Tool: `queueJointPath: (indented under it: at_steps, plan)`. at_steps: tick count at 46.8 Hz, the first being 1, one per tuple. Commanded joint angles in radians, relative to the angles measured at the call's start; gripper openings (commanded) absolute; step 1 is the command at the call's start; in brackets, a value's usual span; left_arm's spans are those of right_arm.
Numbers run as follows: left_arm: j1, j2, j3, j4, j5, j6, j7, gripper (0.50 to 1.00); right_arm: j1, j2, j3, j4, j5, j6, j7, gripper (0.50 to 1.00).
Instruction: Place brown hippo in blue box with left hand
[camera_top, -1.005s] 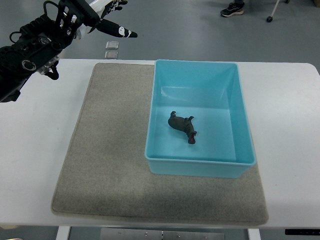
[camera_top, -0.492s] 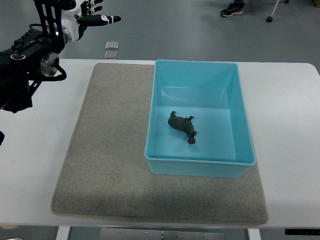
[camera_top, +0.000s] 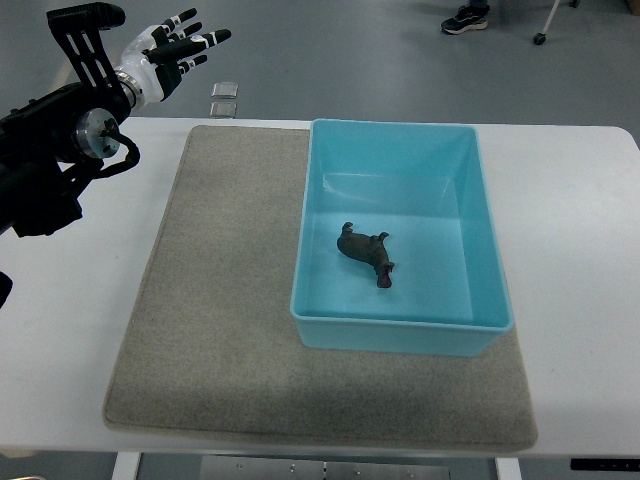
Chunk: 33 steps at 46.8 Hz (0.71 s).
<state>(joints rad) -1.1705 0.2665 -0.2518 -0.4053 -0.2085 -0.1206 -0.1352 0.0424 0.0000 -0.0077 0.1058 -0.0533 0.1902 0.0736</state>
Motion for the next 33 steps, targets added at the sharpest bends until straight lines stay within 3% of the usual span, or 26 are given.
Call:
queueJointPath:
  at_steps: [1,11,22,33]
  plan:
    - [0.015,-0.012,-0.026,0.002,-0.003,-0.028,-0.015,0.994,0.001,0.0,0.0,0.0,0.0,0.0,0.0,0.936]
    - [0.044,-0.02,-0.072,0.003,-0.003,-0.05,-0.073,0.994,-0.001,0.0,0.0,0.0,0.0,0.0,0.0,0.936]
    - [0.068,-0.03,-0.109,0.039,-0.054,-0.178,-0.126,0.994,-0.001,0.0,0.0,0.0,0.0,0.0,0.0,0.936]
    - [0.095,-0.038,-0.13,0.056,-0.161,-0.183,-0.127,0.994,-0.001,0.0,0.0,0.0,0.001,0.0,0.0,0.936]
